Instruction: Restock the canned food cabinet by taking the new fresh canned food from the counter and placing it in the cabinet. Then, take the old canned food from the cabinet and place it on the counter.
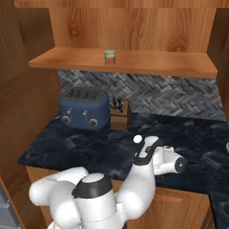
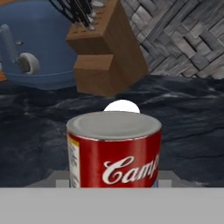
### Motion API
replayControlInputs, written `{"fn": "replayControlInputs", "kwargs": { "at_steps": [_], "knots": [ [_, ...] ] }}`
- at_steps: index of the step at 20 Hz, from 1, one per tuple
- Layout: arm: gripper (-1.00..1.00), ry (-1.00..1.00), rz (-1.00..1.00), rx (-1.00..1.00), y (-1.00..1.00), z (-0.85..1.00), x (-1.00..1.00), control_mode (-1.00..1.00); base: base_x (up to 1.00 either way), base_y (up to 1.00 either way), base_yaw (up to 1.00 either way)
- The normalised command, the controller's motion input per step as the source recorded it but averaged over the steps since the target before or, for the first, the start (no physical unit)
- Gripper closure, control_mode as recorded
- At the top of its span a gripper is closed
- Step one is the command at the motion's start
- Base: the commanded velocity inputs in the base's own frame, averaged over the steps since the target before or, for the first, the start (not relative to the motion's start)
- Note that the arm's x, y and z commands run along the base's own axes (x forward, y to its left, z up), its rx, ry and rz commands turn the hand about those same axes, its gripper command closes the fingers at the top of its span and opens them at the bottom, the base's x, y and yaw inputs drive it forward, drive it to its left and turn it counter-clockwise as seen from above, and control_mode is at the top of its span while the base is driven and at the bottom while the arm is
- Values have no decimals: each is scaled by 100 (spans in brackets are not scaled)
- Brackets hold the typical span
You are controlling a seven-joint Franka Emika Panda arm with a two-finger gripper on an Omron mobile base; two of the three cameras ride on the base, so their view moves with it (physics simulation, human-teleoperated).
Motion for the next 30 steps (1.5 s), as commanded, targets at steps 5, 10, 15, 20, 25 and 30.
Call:
{"fn": "replayControlInputs", "kwargs": {
  "at_steps": [5,10,15,20,25,30],
  "knots": [
    [-100,-2,2,0,0,2,13,-100,0,0,0],
    [-100,0,0,3,0,37,5,-100,0,0,0],
    [-100,-7,0,2,15,89,-4,-100,0,0,0],
    [-100,-22,0,0,53,97,-59,-100,0,0,0],
    [-100,-31,0,-1,97,45,-100,-100,0,0,0],
    [-100,-25,0,-18,100,43,-100,-100,0,0,0]
  ]
}}
